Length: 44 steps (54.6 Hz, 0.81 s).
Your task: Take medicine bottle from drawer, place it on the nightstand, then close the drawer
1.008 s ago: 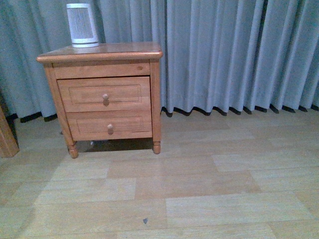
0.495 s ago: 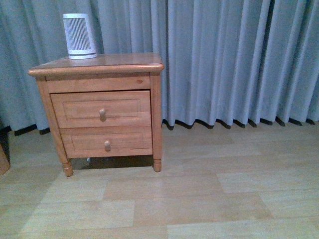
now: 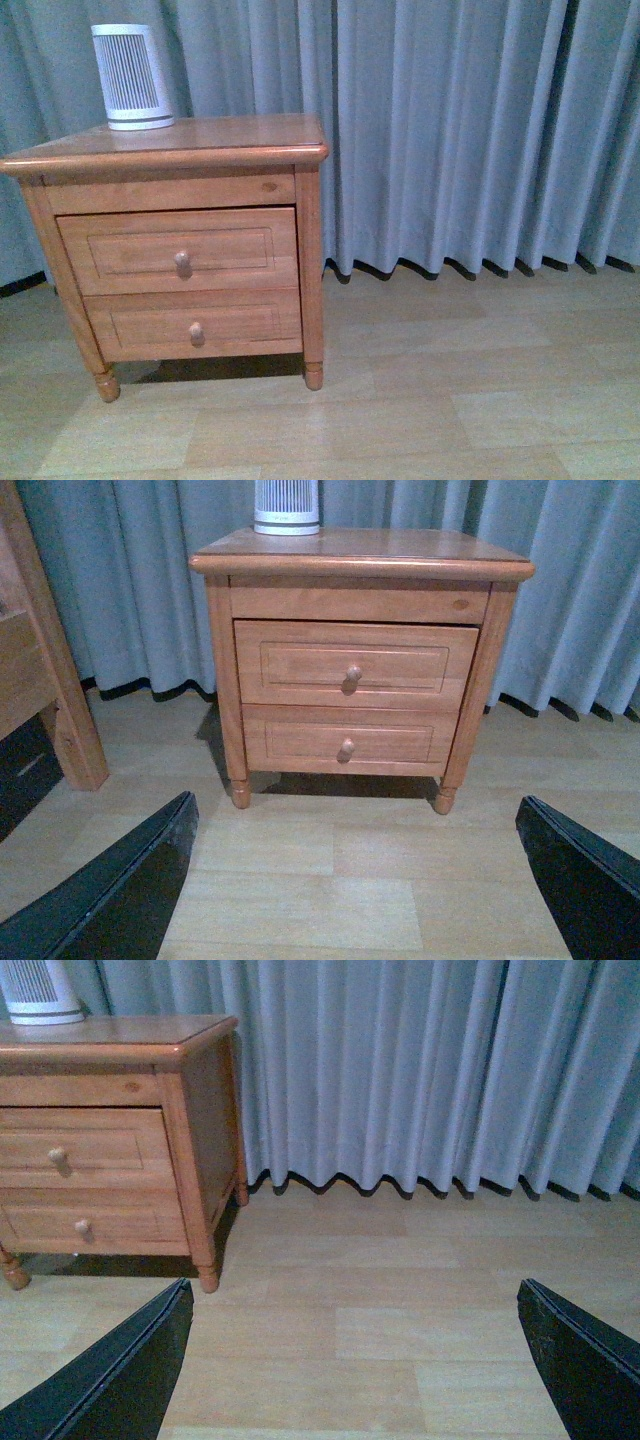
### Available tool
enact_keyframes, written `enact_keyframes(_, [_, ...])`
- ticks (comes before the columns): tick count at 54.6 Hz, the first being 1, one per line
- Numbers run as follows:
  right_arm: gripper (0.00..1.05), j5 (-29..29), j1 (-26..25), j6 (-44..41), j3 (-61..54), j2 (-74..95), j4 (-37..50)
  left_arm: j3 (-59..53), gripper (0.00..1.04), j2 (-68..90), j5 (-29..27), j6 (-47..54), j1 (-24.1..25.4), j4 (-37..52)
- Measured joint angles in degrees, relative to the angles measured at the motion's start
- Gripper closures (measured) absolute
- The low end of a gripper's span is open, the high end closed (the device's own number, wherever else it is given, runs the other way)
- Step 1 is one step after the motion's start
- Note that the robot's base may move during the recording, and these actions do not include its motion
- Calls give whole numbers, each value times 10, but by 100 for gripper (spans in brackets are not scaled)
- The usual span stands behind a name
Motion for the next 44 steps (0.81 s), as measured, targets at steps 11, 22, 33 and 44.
enact_keyframes(11, [7, 0, 0, 0, 0, 0, 0, 0, 6, 0, 0, 0, 0, 0])
enact_keyframes(22, [7, 0, 0, 0, 0, 0, 0, 0, 6, 0, 0, 0, 0, 0])
enact_keyframes(33, [7, 0, 0, 0, 0, 1, 0, 0, 6, 0, 0, 0, 0, 0])
enact_keyframes(44, [7, 0, 0, 0, 0, 1, 0, 23, 6, 36, 57, -28, 16, -46])
